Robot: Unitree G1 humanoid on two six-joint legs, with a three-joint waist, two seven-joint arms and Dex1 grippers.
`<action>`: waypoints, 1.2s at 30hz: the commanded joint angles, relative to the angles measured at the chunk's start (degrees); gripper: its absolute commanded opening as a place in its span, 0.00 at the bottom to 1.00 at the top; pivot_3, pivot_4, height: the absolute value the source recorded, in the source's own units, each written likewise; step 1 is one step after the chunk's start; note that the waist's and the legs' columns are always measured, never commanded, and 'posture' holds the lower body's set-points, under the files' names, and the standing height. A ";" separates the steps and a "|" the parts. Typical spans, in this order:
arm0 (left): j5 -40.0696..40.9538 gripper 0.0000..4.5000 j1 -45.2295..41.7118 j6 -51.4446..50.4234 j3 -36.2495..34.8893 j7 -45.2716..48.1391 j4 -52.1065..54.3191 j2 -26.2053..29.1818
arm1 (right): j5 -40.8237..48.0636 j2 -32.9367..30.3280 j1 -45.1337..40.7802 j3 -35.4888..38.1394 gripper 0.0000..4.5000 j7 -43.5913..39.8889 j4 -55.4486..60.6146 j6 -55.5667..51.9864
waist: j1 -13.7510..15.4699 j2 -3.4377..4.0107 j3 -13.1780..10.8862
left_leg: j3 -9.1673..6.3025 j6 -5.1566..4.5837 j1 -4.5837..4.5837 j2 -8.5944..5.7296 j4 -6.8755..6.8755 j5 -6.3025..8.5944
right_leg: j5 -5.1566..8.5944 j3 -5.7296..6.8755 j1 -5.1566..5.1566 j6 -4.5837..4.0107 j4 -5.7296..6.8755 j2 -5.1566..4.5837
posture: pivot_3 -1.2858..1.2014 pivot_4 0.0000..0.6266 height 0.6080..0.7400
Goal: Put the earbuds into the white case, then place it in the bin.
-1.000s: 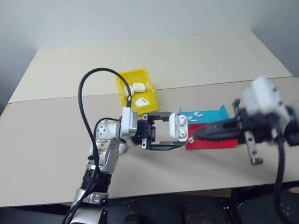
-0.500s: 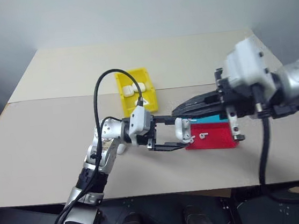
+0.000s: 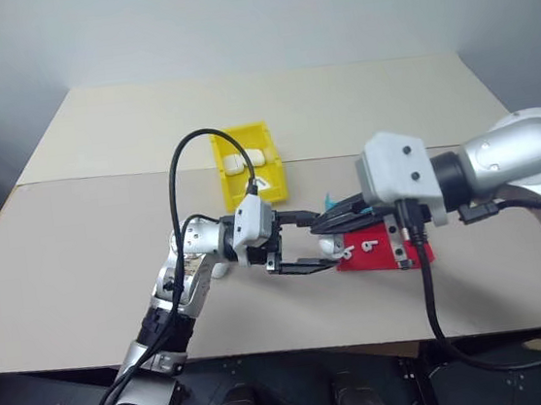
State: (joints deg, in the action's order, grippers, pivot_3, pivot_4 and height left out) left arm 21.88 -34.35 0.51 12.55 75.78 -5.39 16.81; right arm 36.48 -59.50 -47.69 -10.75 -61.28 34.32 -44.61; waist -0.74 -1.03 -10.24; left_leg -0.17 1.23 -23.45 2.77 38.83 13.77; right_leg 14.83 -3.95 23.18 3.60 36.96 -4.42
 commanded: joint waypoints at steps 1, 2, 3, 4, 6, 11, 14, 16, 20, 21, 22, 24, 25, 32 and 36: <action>1.59 0.61 -0.70 2.25 -1.19 0.06 2.12 -0.56 | -0.64 -1.38 1.70 3.13 0.01 -0.53 0.62 0.21 | 0.03 0.00 0.00 | 0.00 0.00 0.00 0.00 0.00 0.00 | 0.00 0.00 0.00 0.00 0.00 0.00 | 0.52 0.24 1.00; 1.60 0.61 -0.68 2.44 -1.22 0.11 2.01 -0.60 | -0.27 -1.40 1.97 3.85 0.01 -0.44 0.72 0.08 | 0.00 0.00 0.00 | 0.00 0.00 0.00 0.00 0.00 0.00 | 0.00 0.00 -0.01 0.00 0.00 0.00 | 0.52 0.24 1.00; 1.69 0.61 -0.74 2.49 -1.29 0.14 1.92 -0.62 | 0.48 -1.62 2.00 4.43 0.01 -0.32 0.73 -0.97 | 0.00 0.01 0.00 | 0.00 0.00 0.00 0.00 0.01 0.00 | 0.00 0.00 -0.01 0.00 0.00 0.00 | 0.52 0.24 1.00; 1.86 0.61 -0.81 2.53 -1.42 0.15 1.84 -0.69 | 0.25 -2.01 2.41 4.84 0.01 -0.42 0.87 -0.76 | 0.00 0.00 0.00 | 0.01 0.00 0.00 0.00 0.00 0.00 | 0.00 -0.01 0.01 0.00 0.01 -0.01 | 0.52 0.24 1.00; 2.05 0.61 -1.06 2.51 -1.70 0.12 1.65 -0.77 | 0.15 -2.13 3.44 6.16 0.01 -0.27 0.88 -0.31 | -0.03 0.00 0.00 | 0.00 0.00 0.01 0.00 0.00 0.00 | 0.00 0.00 0.00 0.00 0.01 0.00 | 0.52 0.24 1.00; 2.46 0.61 -1.04 2.54 -3.73 -2.60 1.81 -1.20 | 9.82 2.86 1.51 16.96 0.01 5.10 -1.71 -3.90 | -0.11 0.00 0.00 | 0.01 0.00 0.03 0.00 0.01 0.00 | 0.00 -0.01 -0.01 -0.01 0.03 0.00 | 0.52 0.24 1.00; -0.20 0.61 -3.72 -5.36 -5.23 -11.65 4.51 -0.12 | 13.04 4.26 2.57 23.66 0.01 10.96 -2.26 -6.00 | 0.06 -0.03 -0.02 | -0.02 0.00 0.01 0.01 0.01 0.00 | -0.01 0.00 -0.02 -0.01 0.03 0.00 | 0.52 0.24 1.00; -7.29 0.61 -6.13 -10.00 -6.06 -24.36 5.38 -0.91 | 13.76 4.84 4.90 26.39 0.01 15.38 -1.45 -7.85 | 0.43 -0.04 -0.02 | -0.03 0.00 -0.02 -0.01 0.03 0.00 | -0.01 0.01 -0.02 0.00 0.03 -0.01 | 0.52 0.24 1.00; -18.23 0.61 -11.75 -23.77 -7.05 -44.99 4.76 -2.80 | 14.38 6.52 11.36 28.97 0.01 21.27 1.58 -8.94 | 0.91 -0.16 0.04 | -0.06 0.00 -0.02 -0.03 0.05 0.00 | -0.02 0.03 -0.09 0.02 0.01 -0.02 | 0.52 0.24 1.00; -18.84 0.61 -12.37 -25.06 -7.99 -48.06 4.59 -3.62 | 14.90 7.42 13.36 29.46 0.01 22.32 2.31 -8.84 | 0.90 -0.16 0.04 | -0.06 0.00 -0.04 -0.04 0.05 0.00 | -0.02 0.03 -0.05 0.03 0.01 -0.02 | 0.52 0.24 1.00; -19.38 0.61 -12.83 -27.46 -8.92 -51.47 5.12 -4.87 | 15.11 7.94 15.42 29.48 0.01 23.11 2.78 -9.05 | 0.85 -0.16 0.04 | -0.05 0.00 -0.05 -0.04 0.03 0.00 | -0.02 0.02 -0.02 0.03 0.01 -0.02 | 0.52 0.24 1.00; -21.85 0.61 -13.44 -32.26 -8.90 -57.16 6.83 -6.75 | 12.66 7.41 19.78 27.98 0.01 23.66 3.38 -8.46 | 0.76 -0.16 0.04 | -0.04 0.00 -0.08 -0.04 0.01 0.00 | -0.02 0.00 0.04 0.03 0.02 -0.01 | 0.52 0.24 1.00; -23.26 0.61 -13.74 -33.86 -8.26 -58.86 7.18 -7.02 | 11.88 7.02 21.01 27.46 0.01 23.74 3.35 -8.19 | 0.76 -0.16 0.04 | -0.05 0.00 -0.09 -0.04 0.01 0.00 | -0.02 0.01 0.05 0.03 0.01 -0.01 | 0.52 0.24 1.00; -27.37 0.61 -18.60 -39.84 -6.90 -65.47 -0.52 -8.73 | 9.52 6.38 21.79 25.82 0.01 25.30 1.58 -8.39 | 0.68 -0.16 0.04 | -0.04 0.00 -0.05 -0.06 0.02 0.00 | -0.02 0.01 0.02 0.02 0.04 -0.01 | 0.52 0.24 1.00; -27.55 0.83 -21.37 -37.70 -7.61 -67.48 -7.03 -8.84 | 9.62 6.21 22.40 26.12 0.00 26.15 2.05 -8.70 | 0.68 -0.17 0.04 | -0.04 0.00 -0.09 -0.06 -0.01 0.00 | -0.02 0.01 0.03 0.03 -0.05 -0.01 | 0.52 0.24 1.00</action>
State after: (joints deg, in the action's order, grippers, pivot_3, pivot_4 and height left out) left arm -4.80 -53.40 -38.93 5.54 9.35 -11.68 7.91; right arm 46.09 -52.74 -24.84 14.03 -35.87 35.39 -53.48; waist -0.06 -1.20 -10.20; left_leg -0.21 1.23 -23.55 2.71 38.82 13.77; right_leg 14.81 -3.94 23.22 3.62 36.91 -4.43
